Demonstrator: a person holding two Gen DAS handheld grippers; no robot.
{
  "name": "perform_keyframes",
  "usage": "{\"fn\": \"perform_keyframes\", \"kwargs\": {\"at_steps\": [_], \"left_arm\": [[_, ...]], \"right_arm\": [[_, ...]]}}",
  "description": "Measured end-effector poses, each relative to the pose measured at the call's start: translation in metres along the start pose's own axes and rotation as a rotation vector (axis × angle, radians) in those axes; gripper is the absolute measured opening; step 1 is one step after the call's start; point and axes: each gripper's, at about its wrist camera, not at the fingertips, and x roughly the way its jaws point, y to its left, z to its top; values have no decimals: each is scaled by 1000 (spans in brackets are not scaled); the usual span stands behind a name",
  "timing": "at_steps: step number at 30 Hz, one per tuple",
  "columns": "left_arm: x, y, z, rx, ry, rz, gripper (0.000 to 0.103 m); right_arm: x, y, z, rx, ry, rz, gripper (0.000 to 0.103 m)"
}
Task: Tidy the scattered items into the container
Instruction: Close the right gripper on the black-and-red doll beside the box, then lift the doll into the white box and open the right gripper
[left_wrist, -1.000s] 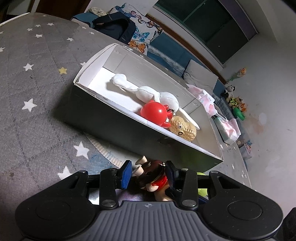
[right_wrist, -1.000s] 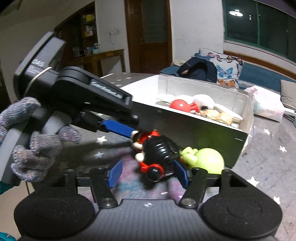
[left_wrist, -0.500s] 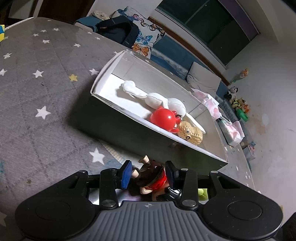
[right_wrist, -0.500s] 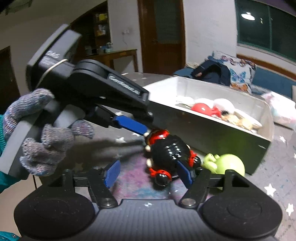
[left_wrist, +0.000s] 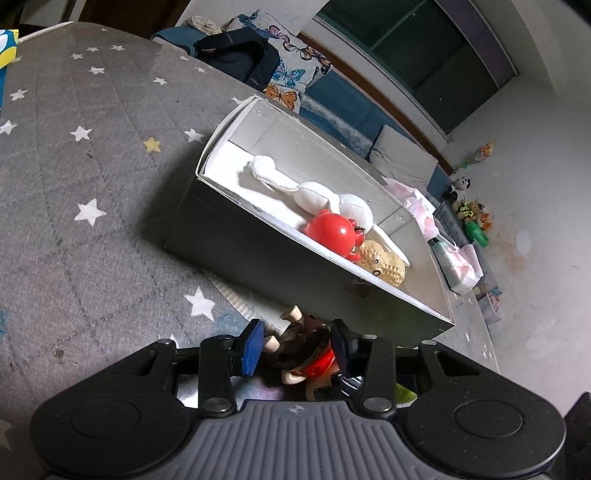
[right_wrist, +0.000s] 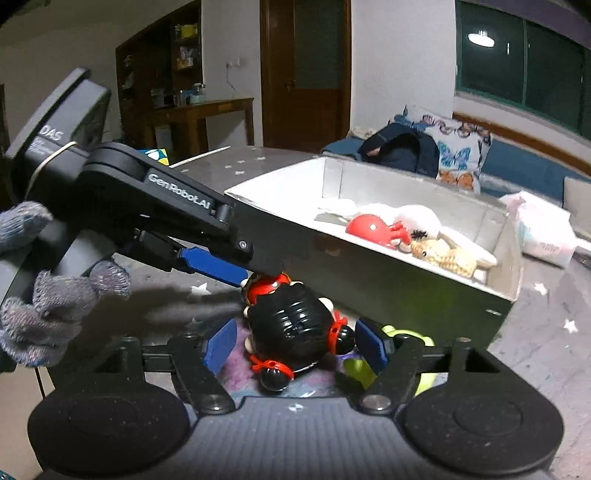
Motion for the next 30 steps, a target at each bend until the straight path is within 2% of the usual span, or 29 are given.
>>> {"fn": "perform_keyframes", "kwargs": {"at_steps": [13,18,30], "left_arm": [[1,3,-3,-1,-16,-10,45],[1,6,-4,3,-11,-20,46],[-14,7,-10,-26,-31,-23,45]], "right_arm": [[21,-1,-1,26,43,0,78],[25,4,-4,9,53,-11,71],[9,10,1,21,26,22,69]]}}
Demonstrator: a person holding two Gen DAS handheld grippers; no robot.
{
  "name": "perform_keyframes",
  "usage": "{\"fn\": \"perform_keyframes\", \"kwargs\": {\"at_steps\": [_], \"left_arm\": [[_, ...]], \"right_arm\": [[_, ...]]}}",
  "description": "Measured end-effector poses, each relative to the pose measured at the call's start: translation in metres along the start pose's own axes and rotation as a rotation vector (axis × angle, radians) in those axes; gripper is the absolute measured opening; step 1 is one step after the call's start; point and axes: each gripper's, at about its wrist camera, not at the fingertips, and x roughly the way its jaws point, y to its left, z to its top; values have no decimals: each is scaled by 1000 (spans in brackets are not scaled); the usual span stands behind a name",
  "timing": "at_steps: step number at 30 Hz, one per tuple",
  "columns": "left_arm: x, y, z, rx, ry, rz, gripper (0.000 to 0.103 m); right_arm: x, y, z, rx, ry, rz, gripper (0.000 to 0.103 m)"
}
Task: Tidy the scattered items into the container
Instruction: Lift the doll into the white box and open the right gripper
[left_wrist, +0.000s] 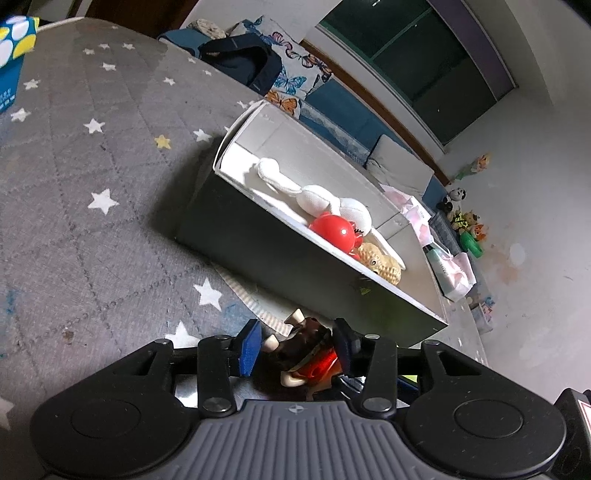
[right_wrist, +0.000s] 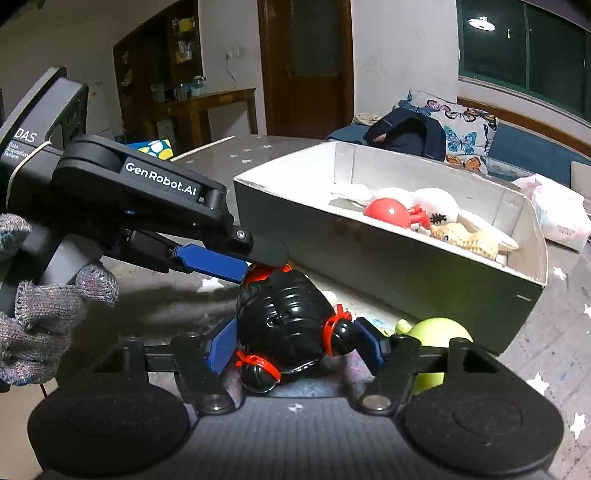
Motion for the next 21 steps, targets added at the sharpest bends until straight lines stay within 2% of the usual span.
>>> {"fn": "perform_keyframes", "kwargs": {"at_steps": [5,11,16,21], "left_arm": [[-14,-9,5,-13,-39,-24,45],[-23,-31,31,8,-106,-45,45],[-11,-42,59,-4,-132,-53,45],[19,-40,88,-21,-109,-36,45]], "right_arm": [[-16,3,11,-26,-44,1,69],[-31,-6,42,-32,-116,-3,68],[-25,-25,73,-25,-146,-5,68],[1,-51,96,8,-126,4,68]]}}
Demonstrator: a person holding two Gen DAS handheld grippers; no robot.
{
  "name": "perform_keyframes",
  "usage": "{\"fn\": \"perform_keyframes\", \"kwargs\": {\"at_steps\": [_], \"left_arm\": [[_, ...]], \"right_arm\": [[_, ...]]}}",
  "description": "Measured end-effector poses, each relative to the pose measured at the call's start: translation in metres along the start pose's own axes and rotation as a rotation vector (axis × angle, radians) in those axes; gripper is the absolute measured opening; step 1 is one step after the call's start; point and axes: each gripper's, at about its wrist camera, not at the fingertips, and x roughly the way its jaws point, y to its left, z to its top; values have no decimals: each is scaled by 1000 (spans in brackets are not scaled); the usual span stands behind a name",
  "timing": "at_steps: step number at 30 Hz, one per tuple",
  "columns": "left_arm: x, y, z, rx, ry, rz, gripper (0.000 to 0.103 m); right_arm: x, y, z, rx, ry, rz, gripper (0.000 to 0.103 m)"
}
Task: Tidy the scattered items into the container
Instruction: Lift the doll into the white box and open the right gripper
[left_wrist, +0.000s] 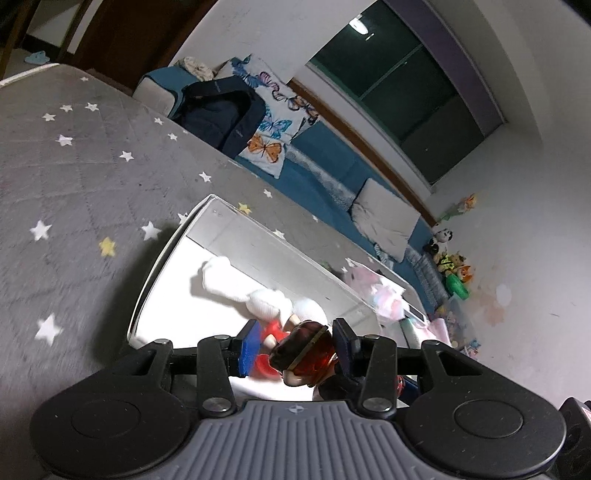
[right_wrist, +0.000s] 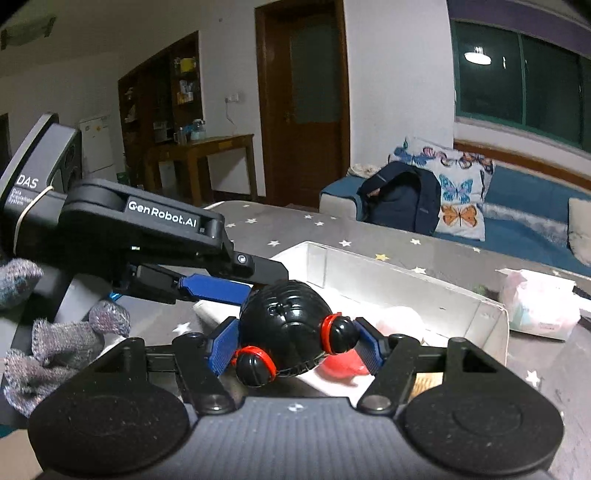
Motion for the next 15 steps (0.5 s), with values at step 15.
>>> {"fn": "perform_keyframes", "kwargs": {"at_steps": [15], "left_arm": [[72,29,22,-63,70,56,39]], "right_arm": [[86,-41,10,11,115,43,65]]}}
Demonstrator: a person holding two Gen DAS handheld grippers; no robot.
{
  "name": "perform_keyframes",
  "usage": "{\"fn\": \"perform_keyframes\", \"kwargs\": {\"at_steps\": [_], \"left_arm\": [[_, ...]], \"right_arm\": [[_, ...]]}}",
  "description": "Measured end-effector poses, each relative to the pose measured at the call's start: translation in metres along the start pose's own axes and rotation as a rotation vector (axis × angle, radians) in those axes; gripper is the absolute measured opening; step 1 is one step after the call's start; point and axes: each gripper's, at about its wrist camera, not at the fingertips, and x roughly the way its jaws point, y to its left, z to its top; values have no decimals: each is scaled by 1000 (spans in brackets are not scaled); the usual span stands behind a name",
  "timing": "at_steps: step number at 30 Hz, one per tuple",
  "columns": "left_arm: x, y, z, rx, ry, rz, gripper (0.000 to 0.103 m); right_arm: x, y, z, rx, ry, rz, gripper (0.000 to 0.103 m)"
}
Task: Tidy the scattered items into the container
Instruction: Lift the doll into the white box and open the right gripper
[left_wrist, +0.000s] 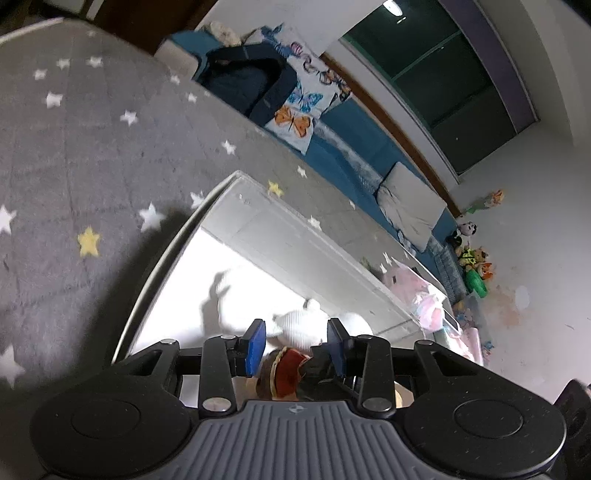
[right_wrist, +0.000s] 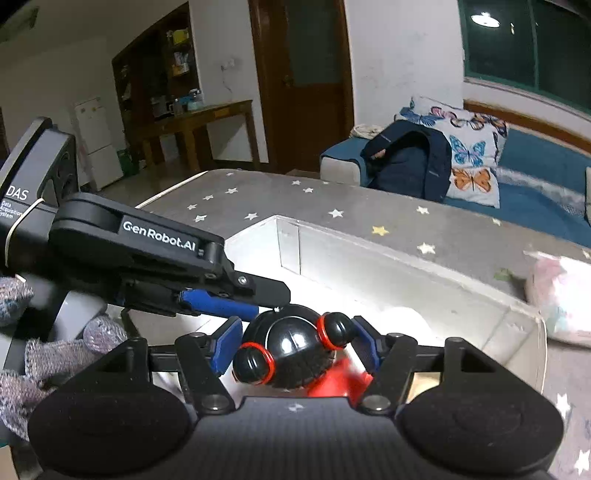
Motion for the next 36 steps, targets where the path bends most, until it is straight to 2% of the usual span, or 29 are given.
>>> {"fn": "perform_keyframes", "kwargs": {"at_steps": [11,20,27,36], "left_arm": [[-12,-8,1,45,-37,20,39],[-15,-12,-10,63,-15,10,39],[-16,-15,-17,83,-8,10,39],[-20,-22,-25,116,-5,21,39]], "right_arm": [[7,2,4,-24,7,-9,66],[-2,-5,-10,7,15,-8,67],[1,-11,-21,-18,45,-20,67],[-8,-11,-24,-7,32,-13,67]]}}
